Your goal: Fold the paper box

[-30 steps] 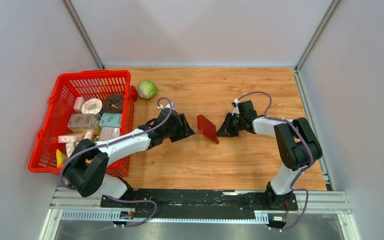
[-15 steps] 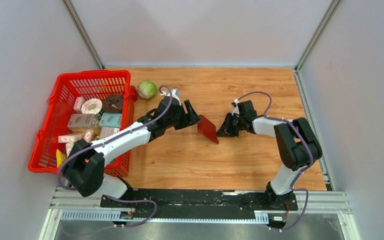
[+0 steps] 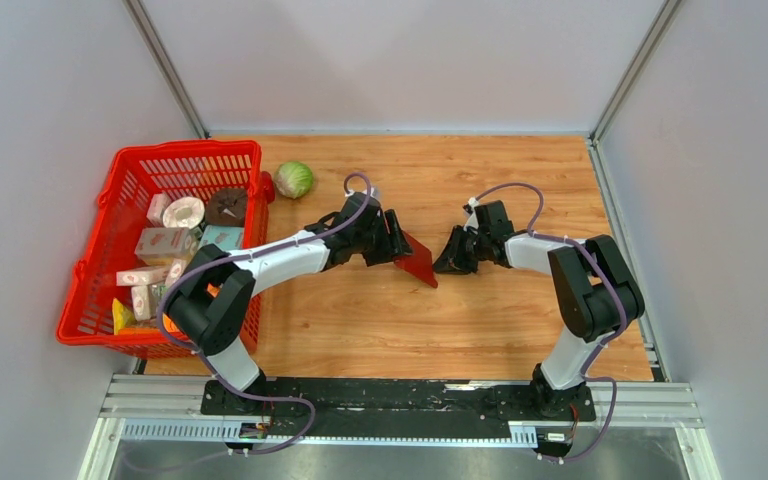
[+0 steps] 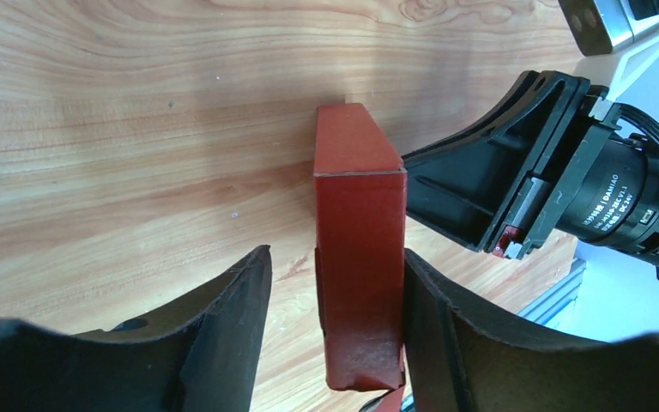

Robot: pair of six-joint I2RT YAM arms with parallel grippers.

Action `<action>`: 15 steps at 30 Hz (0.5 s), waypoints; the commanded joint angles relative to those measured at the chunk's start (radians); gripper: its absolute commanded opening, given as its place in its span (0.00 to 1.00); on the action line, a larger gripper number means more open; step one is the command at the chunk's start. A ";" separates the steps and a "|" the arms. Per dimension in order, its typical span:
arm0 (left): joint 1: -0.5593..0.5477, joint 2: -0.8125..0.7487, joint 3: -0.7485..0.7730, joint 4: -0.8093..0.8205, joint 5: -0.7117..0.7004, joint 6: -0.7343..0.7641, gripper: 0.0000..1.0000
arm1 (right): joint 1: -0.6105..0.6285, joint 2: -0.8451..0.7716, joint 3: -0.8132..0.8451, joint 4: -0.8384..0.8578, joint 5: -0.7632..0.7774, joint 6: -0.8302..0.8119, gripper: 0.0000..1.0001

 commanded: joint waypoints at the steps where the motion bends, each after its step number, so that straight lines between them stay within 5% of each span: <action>1: -0.005 -0.003 0.046 -0.024 0.007 -0.032 0.59 | 0.013 -0.044 0.013 -0.032 0.073 -0.042 0.23; 5: 0.000 -0.038 0.025 -0.068 -0.025 -0.061 0.53 | 0.024 -0.114 0.025 -0.077 0.128 -0.062 0.37; 12: 0.016 -0.133 -0.020 -0.148 0.025 -0.078 0.41 | 0.056 -0.311 0.035 -0.187 0.271 -0.148 0.76; 15: 0.038 -0.190 -0.052 -0.174 0.068 -0.091 0.37 | 0.137 -0.418 0.002 -0.186 0.309 -0.228 0.83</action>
